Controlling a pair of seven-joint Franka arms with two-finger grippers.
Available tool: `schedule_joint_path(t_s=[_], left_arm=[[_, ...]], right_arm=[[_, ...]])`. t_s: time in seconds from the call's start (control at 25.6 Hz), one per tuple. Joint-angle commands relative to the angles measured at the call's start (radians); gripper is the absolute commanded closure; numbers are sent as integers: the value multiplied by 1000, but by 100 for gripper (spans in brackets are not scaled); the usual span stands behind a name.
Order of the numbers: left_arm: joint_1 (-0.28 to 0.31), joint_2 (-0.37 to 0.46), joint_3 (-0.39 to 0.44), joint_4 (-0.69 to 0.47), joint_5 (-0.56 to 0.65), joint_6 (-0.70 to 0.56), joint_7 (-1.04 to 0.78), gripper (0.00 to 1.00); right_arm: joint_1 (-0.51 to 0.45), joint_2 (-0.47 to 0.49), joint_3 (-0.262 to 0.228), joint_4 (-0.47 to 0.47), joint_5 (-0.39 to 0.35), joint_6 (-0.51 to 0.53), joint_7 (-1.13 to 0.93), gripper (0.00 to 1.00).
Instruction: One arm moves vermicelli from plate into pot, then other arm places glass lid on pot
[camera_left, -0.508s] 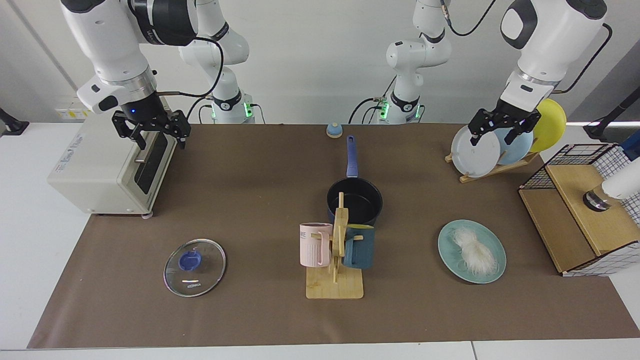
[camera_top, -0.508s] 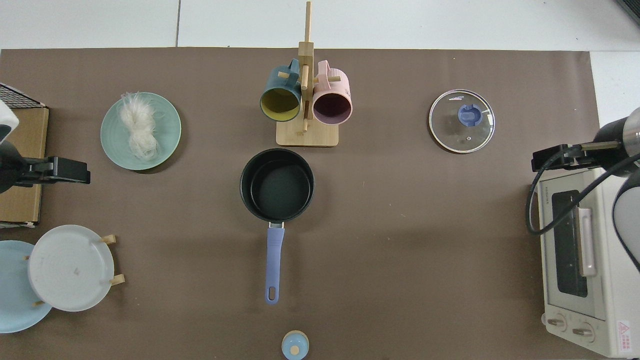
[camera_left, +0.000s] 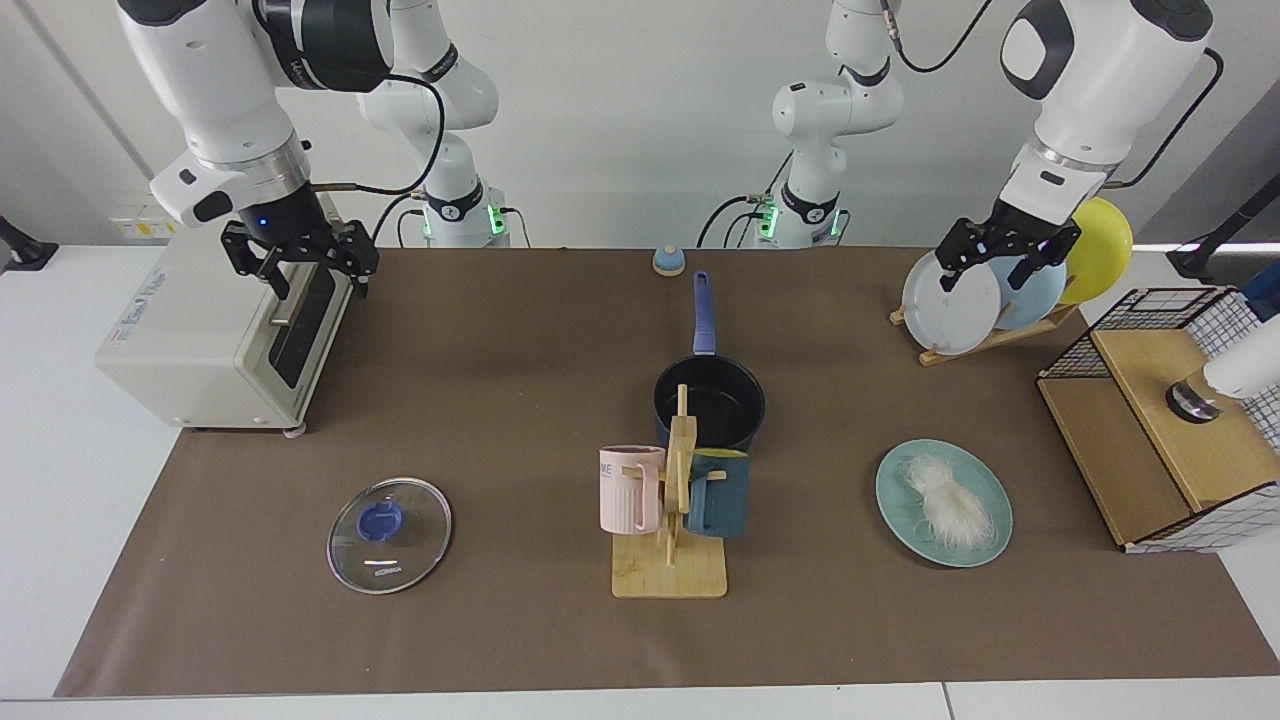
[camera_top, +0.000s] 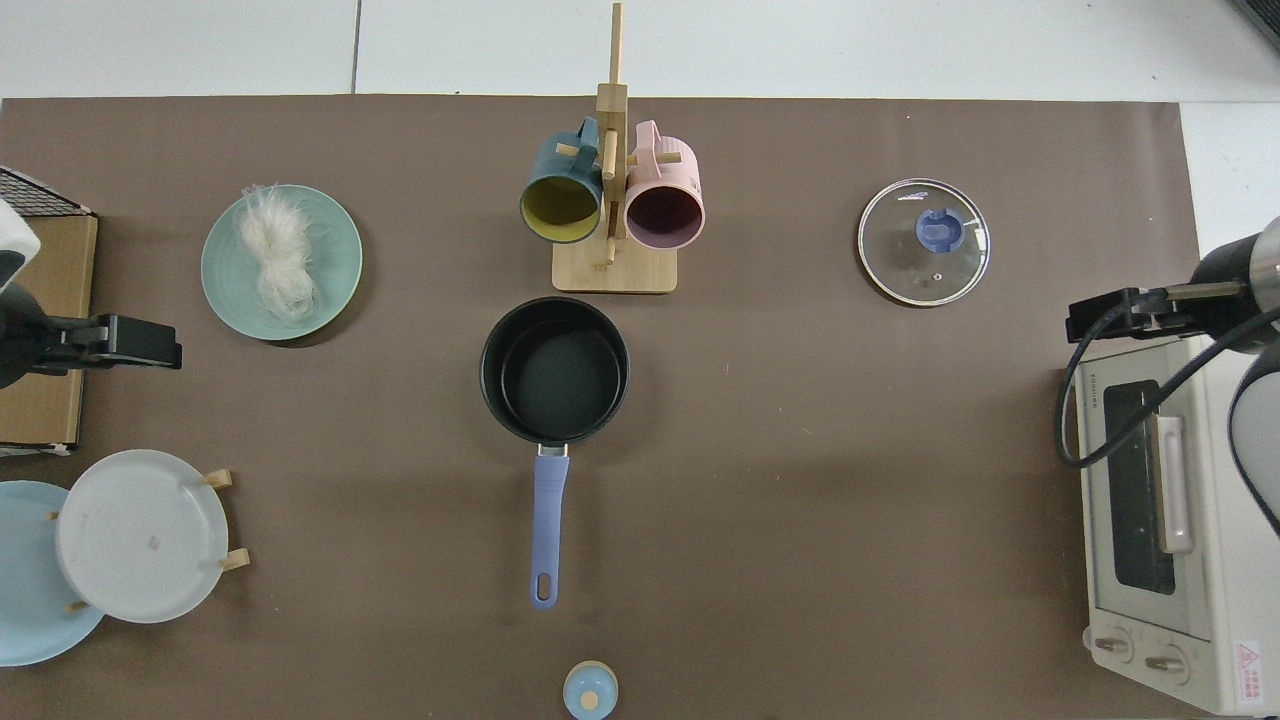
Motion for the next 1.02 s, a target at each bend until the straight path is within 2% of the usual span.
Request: schedule_joint_path(t_s=[0.0, 0.27, 0.39, 0.51, 0.66, 0.78, 0.86, 0.98], left_arm=[[-1, -18, 6, -23, -15, 9, 15, 0], [-1, -4, 6, -9, -5, 45, 11, 0], [4, 22, 8, 5, 3, 91, 7, 0], [5, 103, 6, 60, 18, 108, 3, 0], [7, 276, 6, 167, 29, 166, -129, 0], [19, 319, 8, 170, 26, 278, -219, 0], [24, 374, 8, 181, 28, 305, -227, 0], [24, 447, 6, 213, 29, 354, -267, 0]], right_arm=[[-4, 58, 2, 72, -11, -29, -14, 0], [-7, 236, 1, 275, -5, -72, -5, 1], [-7, 351, 8, 402, -1, -71, 1, 1], [-7, 459, 5, 499, -1, -60, 10, 1], [-7, 551, 4, 537, -1, -5, 11, 1], [-7, 604, 4, 565, -1, 38, 11, 1], [-7, 660, 4, 603, -1, 49, 12, 1], [-6, 724, 4, 623, -3, 121, 11, 1]])
